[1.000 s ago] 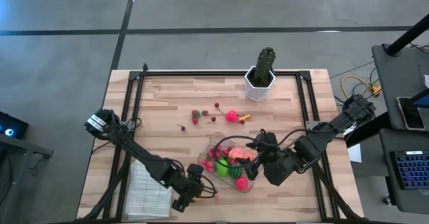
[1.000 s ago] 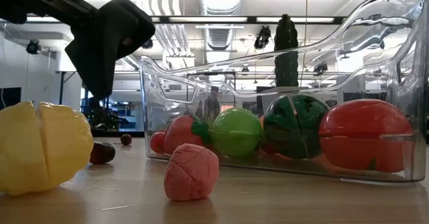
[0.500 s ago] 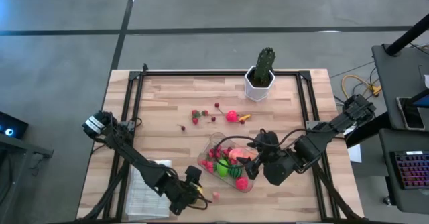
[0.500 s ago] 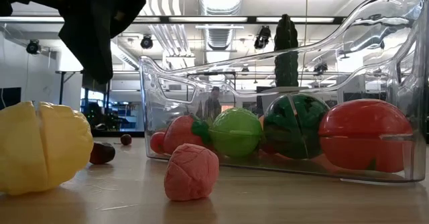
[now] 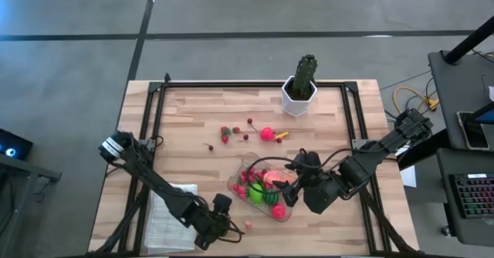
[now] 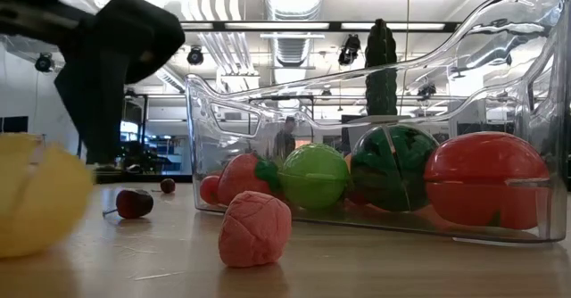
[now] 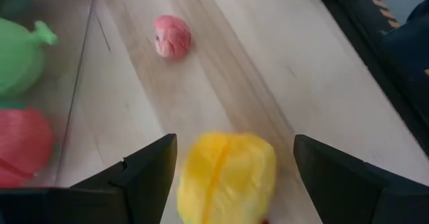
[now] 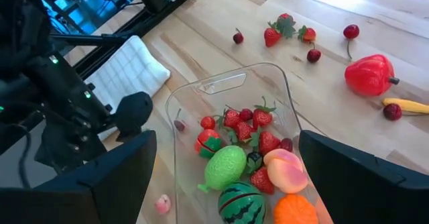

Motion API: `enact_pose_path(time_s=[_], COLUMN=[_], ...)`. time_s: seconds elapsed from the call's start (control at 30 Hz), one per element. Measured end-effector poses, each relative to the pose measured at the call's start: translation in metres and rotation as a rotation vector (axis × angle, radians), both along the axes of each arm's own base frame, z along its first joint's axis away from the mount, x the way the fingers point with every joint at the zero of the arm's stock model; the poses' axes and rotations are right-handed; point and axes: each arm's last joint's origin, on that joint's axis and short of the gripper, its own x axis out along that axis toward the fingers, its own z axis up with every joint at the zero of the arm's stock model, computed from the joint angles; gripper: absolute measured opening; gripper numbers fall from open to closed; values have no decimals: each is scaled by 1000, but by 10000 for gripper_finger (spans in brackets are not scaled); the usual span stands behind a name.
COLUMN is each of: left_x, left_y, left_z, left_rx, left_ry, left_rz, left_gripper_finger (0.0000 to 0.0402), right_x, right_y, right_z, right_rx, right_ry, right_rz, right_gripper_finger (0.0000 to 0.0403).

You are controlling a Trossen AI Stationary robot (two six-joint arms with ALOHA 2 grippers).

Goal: Pick and placing Produce into tupperware
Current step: Put the yellow pineapple into the transparent bin

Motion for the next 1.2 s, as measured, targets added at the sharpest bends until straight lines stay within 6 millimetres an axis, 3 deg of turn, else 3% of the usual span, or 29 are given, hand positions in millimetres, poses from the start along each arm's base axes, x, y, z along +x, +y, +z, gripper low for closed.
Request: enact_pose_path(time_s=[1.2], left_x=[-7], left_y=[7], left_z=[-10], left_rx=[102], left_ry=[88], left_rz=[42], left_gripper_finger=[283], right_x=[-1], right_y=[-1], right_z=[-3], right_rx=[-17], right_ry=[21], right_rz=[3], right_gripper_finger=[357])
